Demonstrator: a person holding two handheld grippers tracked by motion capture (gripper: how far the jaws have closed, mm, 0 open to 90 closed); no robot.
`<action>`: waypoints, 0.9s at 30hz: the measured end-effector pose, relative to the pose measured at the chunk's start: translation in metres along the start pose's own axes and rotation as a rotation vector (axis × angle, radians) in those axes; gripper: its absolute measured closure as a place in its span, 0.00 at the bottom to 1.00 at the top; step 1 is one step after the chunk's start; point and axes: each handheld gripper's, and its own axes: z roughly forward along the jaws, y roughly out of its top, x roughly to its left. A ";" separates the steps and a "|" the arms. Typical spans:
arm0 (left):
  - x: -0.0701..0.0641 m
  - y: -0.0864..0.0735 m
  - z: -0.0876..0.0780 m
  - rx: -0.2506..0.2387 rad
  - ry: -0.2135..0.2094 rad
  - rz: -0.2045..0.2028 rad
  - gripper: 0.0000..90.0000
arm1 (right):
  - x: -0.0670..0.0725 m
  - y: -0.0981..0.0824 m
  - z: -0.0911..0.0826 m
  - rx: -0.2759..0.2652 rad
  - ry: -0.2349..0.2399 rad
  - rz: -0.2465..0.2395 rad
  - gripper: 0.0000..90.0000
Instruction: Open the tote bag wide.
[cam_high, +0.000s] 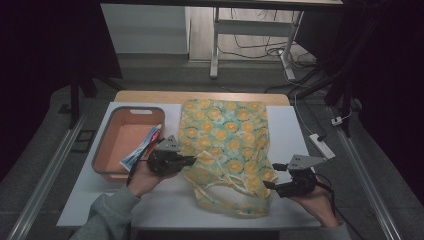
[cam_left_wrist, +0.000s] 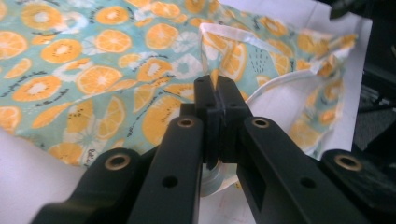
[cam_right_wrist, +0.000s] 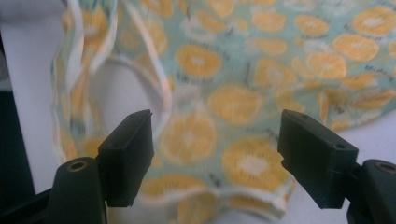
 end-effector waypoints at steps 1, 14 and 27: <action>0.002 -0.001 -0.001 -0.002 0.002 -0.006 0.98 | 0.001 -0.001 0.001 0.011 0.014 -0.004 0.29; 0.013 -0.002 -0.008 -0.029 0.008 -0.046 0.98 | 0.013 -0.011 0.023 0.160 0.098 -0.104 0.27; 0.014 -0.002 -0.007 -0.026 0.002 -0.052 0.98 | 0.001 -0.006 0.033 0.114 0.036 -0.074 0.30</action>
